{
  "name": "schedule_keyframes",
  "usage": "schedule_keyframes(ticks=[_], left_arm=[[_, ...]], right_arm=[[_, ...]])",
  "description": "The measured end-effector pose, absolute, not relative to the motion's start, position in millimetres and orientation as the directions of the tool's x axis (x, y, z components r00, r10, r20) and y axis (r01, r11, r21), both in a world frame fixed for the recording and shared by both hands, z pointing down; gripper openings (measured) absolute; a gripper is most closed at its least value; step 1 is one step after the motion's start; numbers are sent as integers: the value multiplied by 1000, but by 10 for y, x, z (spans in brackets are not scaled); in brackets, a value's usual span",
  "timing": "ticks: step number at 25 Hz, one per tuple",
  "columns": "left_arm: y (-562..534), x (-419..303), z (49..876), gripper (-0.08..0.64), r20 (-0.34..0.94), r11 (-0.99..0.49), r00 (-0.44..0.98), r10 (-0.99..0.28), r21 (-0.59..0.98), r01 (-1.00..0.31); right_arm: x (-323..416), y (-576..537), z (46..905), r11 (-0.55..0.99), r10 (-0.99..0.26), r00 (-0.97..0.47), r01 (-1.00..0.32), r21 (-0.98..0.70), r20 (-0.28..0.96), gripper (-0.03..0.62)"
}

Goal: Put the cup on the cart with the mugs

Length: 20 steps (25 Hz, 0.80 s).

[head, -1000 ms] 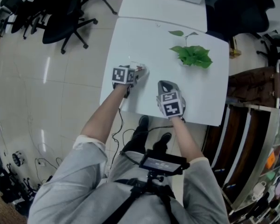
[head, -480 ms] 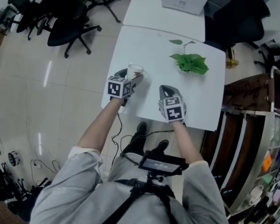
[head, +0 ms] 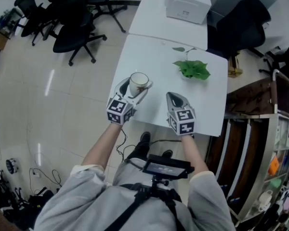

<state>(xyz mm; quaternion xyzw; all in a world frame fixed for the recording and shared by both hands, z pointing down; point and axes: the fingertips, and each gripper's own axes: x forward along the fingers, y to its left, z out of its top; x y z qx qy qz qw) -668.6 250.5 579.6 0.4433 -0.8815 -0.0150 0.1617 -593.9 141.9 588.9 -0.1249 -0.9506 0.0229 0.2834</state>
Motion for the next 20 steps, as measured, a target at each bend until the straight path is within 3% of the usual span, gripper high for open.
schedule_keyframes(ticks=[9,15,20], left_arm=[[2360,-6146,5251,377,146,507,-492,-859,93,-857],[1813,-5797,4930,377,83,340,-334,-939,70,-938],[1109,-5332,4706,376,30,138,-136,-990,71,-988]], right_arm=[[-5446,1155,5503,984,174,-873,136,-117,456,-3],[-4914,742,5281,993,38,-906,-11,-114,421,-3],[-4218,213,5080,973,-155,-901,-209,-93,405,-3]])
